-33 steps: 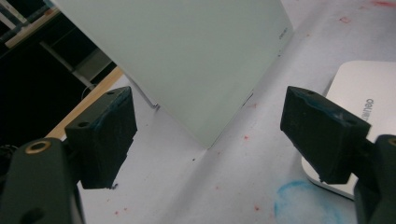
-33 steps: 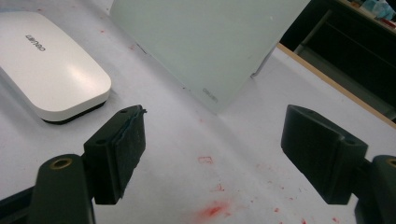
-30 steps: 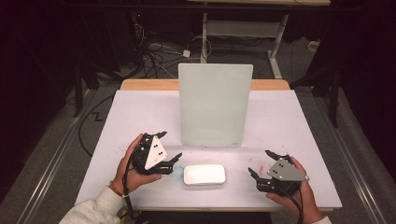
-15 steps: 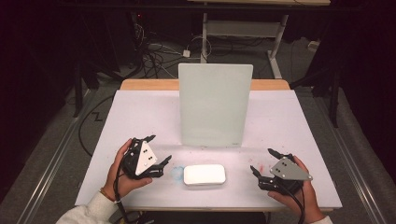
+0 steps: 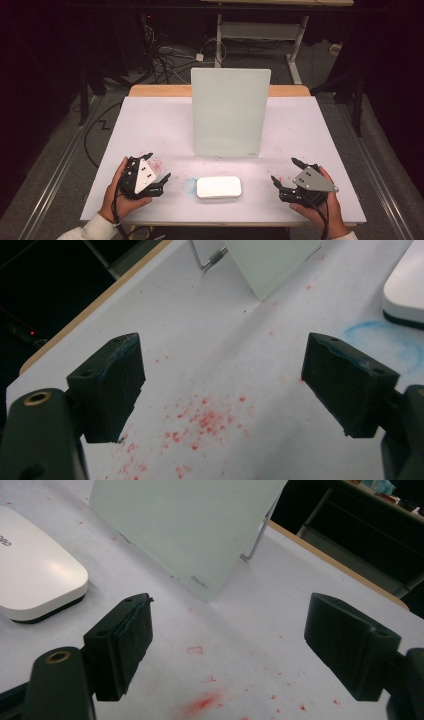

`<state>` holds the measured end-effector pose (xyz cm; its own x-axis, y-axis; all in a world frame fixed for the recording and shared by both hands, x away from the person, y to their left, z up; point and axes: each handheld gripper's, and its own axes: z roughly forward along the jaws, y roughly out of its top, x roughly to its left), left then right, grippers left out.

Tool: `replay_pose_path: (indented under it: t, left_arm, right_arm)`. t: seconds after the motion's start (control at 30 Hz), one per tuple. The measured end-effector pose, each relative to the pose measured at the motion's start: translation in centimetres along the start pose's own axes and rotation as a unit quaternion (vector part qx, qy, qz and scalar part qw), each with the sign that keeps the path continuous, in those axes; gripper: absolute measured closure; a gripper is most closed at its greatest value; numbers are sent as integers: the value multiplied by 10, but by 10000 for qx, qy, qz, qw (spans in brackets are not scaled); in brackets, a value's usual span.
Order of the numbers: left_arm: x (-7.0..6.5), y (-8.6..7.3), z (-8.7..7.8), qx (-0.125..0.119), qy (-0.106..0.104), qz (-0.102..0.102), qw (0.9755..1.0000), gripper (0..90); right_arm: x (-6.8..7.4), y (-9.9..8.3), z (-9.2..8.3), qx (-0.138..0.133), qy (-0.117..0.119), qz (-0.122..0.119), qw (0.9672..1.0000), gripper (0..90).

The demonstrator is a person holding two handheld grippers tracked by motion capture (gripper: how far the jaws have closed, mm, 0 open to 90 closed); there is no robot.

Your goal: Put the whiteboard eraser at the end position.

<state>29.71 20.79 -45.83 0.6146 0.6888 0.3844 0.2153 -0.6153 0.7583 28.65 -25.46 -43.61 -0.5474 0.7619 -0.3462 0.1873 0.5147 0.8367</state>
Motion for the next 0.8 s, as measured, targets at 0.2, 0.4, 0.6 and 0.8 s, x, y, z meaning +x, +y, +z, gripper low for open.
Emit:
replay_pose_path:
  t: [0.2,0.4,0.6,0.8]
  left_arm:
    - [1,-19,-2,216,-16,-124,9997,169]
    - [0,-20,-2,223,-122,-171,9995,162]
    - [-3,-20,0,266,-184,-91,9994,162]
    - [-3,-20,-2,207,-200,-65,9996,162]
  right_arm:
    - [-5,-3,2,-9,-96,165,9998,167]
    - [-5,-3,1,-82,-156,204,9996,166]
    - [-4,-3,1,-74,-157,204,9996,166]
    - [-1,-1,0,-61,-184,121,9997,167]
